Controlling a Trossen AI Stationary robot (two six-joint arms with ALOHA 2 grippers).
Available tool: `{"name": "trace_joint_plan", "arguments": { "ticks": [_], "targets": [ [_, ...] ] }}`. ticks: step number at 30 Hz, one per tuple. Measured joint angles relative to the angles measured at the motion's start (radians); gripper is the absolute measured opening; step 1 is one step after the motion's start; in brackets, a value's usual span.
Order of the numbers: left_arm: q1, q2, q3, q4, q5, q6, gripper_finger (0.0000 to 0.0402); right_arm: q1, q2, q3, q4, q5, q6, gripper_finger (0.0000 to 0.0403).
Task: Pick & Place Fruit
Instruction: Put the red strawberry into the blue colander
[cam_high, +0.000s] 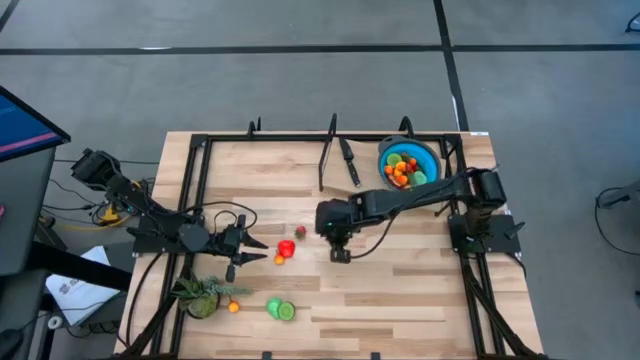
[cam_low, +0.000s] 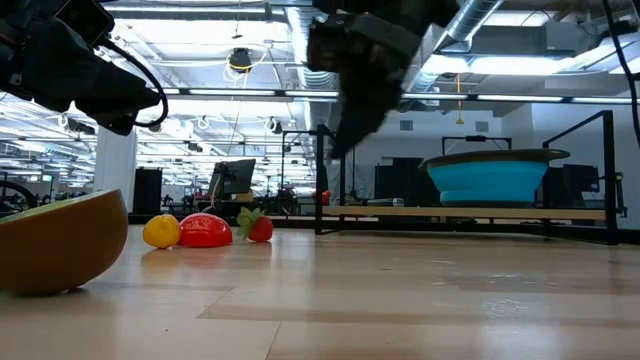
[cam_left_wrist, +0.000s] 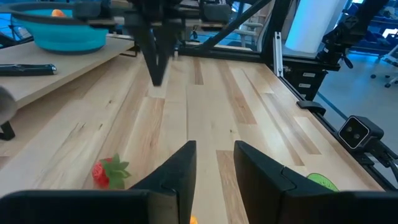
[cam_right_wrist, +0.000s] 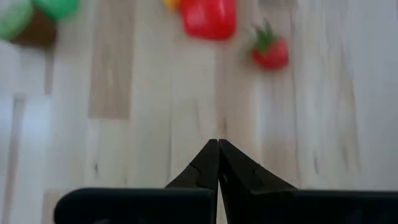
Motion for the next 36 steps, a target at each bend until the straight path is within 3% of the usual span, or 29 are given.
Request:
{"name": "trace_joint_plan", "arguments": {
  "ticks": [6, 16, 21, 26, 36],
  "targets": [
    [0.000, 0.000, 0.000, 0.000, 0.000, 0.000, 0.0103, 0.000, 0.053, 0.001, 0.236, -0.003, -0.047, 0.0035],
    [0.000, 0.000, 0.000, 0.000, 0.000, -0.001, 0.0103, 0.000, 0.164, 0.000, 0.421, 0.013, -0.106, 0.0242],
    [0.000, 0.000, 0.000, 0.000, 0.000, -0.002, 0.0103, -0.007, 0.217, 0.011, 0.447, 0.137, -0.109, 0.0306],
    [0.000, 0.000, 0.000, 0.000, 0.000, -0.002, 0.0103, -0.018, 0.228, 0.024, 0.453, 0.158, -0.161, 0.0317],
    [0.000, 0.000, 0.000, 0.000, 0.000, 0.000, 0.0103, 0.005, 0.259, 0.026, 0.505, 0.160, -0.370, 0.0266]
  ]
}}
